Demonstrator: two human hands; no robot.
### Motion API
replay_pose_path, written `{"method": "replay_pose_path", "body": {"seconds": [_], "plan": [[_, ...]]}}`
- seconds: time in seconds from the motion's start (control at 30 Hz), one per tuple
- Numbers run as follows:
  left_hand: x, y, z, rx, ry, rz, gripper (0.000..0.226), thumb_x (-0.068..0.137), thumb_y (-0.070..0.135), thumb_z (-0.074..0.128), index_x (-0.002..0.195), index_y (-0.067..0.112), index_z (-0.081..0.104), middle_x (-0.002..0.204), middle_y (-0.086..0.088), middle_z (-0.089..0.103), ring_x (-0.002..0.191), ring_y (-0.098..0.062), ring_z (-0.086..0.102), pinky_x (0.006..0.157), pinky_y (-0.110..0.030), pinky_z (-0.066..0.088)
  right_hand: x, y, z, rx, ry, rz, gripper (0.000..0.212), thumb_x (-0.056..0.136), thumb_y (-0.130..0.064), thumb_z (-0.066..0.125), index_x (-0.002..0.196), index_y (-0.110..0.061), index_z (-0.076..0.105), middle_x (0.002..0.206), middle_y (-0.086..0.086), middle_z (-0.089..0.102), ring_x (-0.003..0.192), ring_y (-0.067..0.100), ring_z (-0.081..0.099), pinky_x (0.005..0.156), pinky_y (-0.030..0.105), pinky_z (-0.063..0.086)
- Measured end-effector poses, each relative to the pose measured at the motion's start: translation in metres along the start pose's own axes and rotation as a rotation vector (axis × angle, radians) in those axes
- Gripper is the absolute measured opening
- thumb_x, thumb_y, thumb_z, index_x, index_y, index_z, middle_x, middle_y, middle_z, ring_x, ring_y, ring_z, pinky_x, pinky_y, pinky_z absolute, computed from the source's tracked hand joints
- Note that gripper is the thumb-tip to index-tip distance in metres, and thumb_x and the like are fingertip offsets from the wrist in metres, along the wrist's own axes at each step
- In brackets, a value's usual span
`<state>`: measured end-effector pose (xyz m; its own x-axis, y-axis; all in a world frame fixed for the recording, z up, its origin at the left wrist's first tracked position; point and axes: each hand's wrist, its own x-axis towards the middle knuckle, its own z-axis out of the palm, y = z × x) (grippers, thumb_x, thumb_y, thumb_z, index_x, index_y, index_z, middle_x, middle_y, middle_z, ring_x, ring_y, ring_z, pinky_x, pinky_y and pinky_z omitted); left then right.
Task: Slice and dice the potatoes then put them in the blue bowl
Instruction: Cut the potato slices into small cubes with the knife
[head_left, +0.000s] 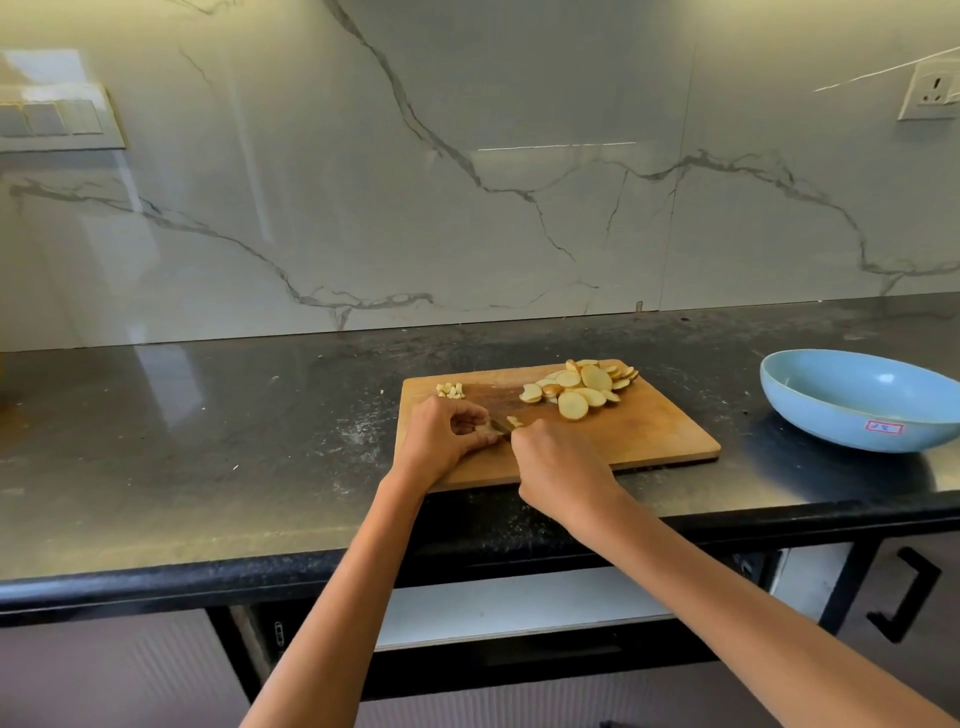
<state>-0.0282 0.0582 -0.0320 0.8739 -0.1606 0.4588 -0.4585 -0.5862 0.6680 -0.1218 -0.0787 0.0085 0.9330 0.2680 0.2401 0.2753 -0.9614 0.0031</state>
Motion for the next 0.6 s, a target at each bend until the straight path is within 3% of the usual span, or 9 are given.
{"method": "replay_pose_path", "body": {"seconds": [0.23, 0.6], "plan": [[0.0, 0.0, -0.006, 0.021, 0.011, -0.004, 0.033, 0.073, 0.013, 0.078, 0.103, 0.003, 0.07, 0.097, -0.008, 0.07, 0.084, -0.011, 0.063, 0.071, -0.001, 0.045, -0.023, 0.005, 0.001, 0.015, 0.001, 0.043, 0.015, 0.093, -0.004, 0.048, 0.105, -0.007, 0.056, 0.09, 0.008, 0.056, 0.069, 0.017, 0.047, 0.061, 0.025, 0.037], [-0.006, 0.002, -0.006, -0.018, -0.01, -0.023, 0.042, 0.07, 0.012, 0.08, 0.108, 0.001, 0.067, 0.102, -0.004, 0.067, 0.085, -0.008, 0.06, 0.069, 0.003, 0.042, -0.005, 0.014, 0.004, 0.103, 0.004, 0.164, 0.017, 0.096, -0.012, 0.047, 0.107, -0.009, 0.059, 0.091, 0.006, 0.062, 0.072, 0.016, 0.056, 0.06, 0.026, 0.041]]}}
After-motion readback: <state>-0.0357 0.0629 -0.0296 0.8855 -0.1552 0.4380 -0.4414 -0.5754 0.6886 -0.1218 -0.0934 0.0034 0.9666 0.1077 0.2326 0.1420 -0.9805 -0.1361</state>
